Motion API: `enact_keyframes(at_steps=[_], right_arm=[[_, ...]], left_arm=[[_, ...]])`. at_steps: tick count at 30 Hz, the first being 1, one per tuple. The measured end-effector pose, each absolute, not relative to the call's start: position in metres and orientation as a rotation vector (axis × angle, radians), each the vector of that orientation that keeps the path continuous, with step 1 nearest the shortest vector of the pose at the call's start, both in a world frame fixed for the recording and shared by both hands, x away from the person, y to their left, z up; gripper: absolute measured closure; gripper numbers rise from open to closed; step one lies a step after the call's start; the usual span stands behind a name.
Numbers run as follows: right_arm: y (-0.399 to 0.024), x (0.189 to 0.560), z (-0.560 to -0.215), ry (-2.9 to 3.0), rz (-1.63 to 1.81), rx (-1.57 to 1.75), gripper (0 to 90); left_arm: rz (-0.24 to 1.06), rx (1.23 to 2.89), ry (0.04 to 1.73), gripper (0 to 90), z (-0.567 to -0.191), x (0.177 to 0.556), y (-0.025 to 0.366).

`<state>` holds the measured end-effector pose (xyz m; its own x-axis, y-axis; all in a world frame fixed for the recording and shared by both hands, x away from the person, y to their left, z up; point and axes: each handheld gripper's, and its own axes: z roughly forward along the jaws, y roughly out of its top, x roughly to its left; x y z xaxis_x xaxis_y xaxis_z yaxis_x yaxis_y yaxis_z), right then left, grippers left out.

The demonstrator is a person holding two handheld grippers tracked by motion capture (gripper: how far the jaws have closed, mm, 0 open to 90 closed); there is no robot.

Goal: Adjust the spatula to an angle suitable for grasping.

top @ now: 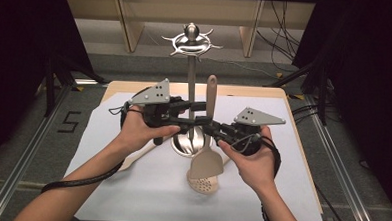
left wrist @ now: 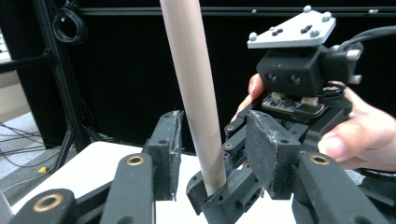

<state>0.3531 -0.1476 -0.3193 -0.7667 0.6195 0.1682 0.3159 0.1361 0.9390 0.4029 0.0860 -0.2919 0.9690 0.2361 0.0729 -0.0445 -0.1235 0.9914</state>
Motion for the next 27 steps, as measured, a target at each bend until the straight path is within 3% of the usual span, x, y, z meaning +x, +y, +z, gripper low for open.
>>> enact_keyframes(at_steps=[10,18,27], right_arm=[[-0.141,0.351,-0.321,2.149,1.615,0.844,78.2],[-0.144,0.345,-0.319,2.119,1.601,0.748,63.8],[-0.174,0.339,-0.332,2.052,1.545,0.843,60.3]], left_arm=[[0.176,1.664,0.200,75.3,-0.295,0.402,0.086],[0.239,1.678,0.175,75.6,-0.289,0.409,0.095],[0.258,1.659,0.212,75.6,-0.284,0.415,0.099]])
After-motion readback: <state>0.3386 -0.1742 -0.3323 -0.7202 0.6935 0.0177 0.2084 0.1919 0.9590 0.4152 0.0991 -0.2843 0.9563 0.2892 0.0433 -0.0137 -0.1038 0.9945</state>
